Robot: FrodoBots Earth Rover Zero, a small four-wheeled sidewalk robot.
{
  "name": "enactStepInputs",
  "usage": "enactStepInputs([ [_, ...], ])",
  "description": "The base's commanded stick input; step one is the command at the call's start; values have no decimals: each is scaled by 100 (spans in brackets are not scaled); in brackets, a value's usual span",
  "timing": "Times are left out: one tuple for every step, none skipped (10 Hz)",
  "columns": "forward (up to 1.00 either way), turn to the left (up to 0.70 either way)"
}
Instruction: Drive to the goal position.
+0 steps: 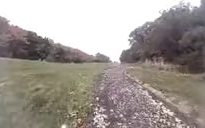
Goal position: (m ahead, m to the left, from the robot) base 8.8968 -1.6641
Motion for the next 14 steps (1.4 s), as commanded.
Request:
enactStepInputs([
  [100,0],
  [100,0],
  [100,-28],
  [100,-35],
  [100,-38],
  [100,-33],
  [100,-27],
  [100,0],
  [100,0],
  [100,0],
  [100,0],
  [100,0],
  [100,0],
  [100,0],
])
